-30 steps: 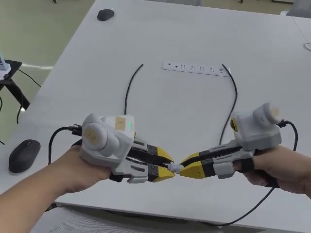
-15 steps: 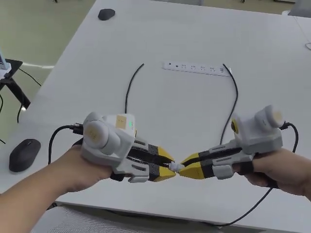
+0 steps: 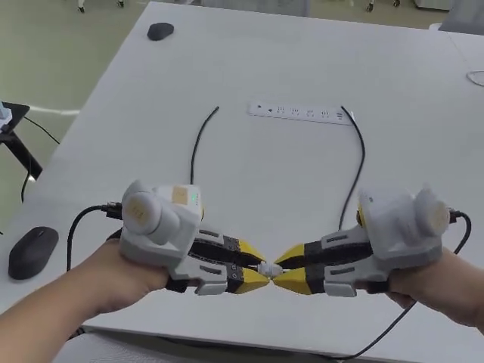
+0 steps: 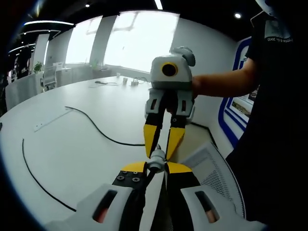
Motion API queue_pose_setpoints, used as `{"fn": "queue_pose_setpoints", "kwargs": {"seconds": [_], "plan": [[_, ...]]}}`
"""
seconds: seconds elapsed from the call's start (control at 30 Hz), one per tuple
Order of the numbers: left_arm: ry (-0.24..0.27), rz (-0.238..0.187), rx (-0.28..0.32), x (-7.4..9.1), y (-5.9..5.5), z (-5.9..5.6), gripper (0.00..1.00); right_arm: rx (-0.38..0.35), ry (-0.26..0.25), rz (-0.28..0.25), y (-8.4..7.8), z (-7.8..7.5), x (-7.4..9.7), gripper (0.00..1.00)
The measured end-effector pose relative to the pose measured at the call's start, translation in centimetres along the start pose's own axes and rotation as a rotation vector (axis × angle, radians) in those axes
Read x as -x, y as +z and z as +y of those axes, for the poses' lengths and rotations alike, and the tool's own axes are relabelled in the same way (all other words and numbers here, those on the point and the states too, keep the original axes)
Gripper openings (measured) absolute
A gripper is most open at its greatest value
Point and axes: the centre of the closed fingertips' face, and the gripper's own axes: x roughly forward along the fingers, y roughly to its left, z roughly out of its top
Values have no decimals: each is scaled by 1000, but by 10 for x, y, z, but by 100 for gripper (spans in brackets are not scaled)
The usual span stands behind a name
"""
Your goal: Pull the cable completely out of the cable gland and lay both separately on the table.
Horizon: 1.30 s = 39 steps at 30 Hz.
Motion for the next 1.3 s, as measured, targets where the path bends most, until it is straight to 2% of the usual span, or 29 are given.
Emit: {"fn": "queue_pose_setpoints", "kwargs": {"seconds": [0.1,0.17,0.37,0.7,0.9,1.0,1.13,1.27,1.3], "plan": [[-7,4,14,0,-1,-2,15,79,-15,37,-1,4,-1,7],[-13,7,46,0,-3,-3,15,138,-29,65,-2,6,-4,7],[-3,2,57,2,-5,-1,15,204,-63,90,-2,4,-7,7],[-10,4,50,1,-3,-4,15,259,-107,97,-3,7,-4,8],[-8,8,33,1,-4,-4,15,258,-120,101,-3,6,-4,8],[-6,8,23,1,-4,-5,15,235,-129,100,-2,5,-5,8],[2,6,-2,2,-4,-3,15,196,-137,67,4,5,-4,10],[13,0,-34,2,-4,-2,15,151,-184,70,1,-1,1,15],[15,2,-39,2,-4,-3,15,119,-206,41,3,-1,4,17]]}}
